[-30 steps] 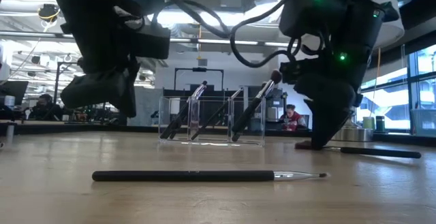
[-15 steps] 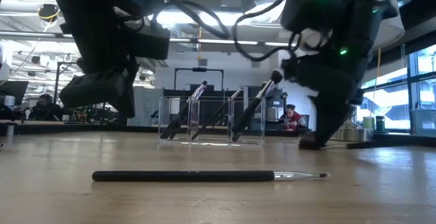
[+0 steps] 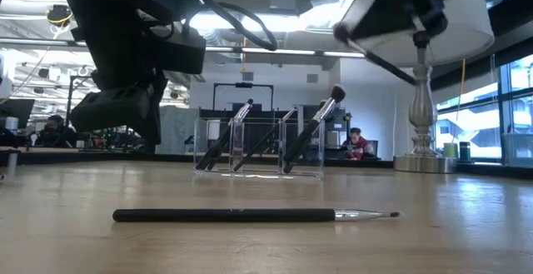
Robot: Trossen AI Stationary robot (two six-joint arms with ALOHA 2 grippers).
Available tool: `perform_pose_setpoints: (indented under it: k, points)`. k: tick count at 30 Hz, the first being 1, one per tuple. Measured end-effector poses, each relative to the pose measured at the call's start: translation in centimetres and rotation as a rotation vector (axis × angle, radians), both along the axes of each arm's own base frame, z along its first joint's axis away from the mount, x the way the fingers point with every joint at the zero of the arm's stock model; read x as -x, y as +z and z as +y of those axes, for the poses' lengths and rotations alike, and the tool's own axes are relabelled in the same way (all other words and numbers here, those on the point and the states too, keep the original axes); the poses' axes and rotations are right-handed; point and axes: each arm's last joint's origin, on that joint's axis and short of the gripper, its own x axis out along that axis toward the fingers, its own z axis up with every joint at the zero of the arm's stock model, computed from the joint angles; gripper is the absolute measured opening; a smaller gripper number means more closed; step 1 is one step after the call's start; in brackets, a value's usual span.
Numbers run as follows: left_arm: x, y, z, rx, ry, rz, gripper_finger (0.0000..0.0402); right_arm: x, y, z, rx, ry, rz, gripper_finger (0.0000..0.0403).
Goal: Put items in baskets/containers
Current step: Put the highlighter brush into the transparent organizer
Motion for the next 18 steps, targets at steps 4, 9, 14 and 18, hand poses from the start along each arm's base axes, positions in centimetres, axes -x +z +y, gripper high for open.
perform_pose_setpoints:
  k: [4,9,14,18]
  points:
    - [0.0,0.0,0.1,-0.019,-0.003,-0.009,0.0005,-1.7,-1.1,0.7,0.183,-0.207,-0.141,0.0001]
    - [-0.1,0.1,0.1,-0.049,-0.007,-0.024,0.0002,-4.8,-4.4,0.0,0.287,-0.378,-0.174,0.0002]
    - [-0.1,0.1,0.1,-0.051,-0.011,-0.020,0.0005,-6.9,-6.5,-1.8,0.264,-0.462,-0.212,0.0005]
    - [-0.1,0.1,0.1,-0.051,-0.012,-0.019,0.0003,-7.4,-6.3,-2.5,0.238,-0.498,-0.257,0.0003]
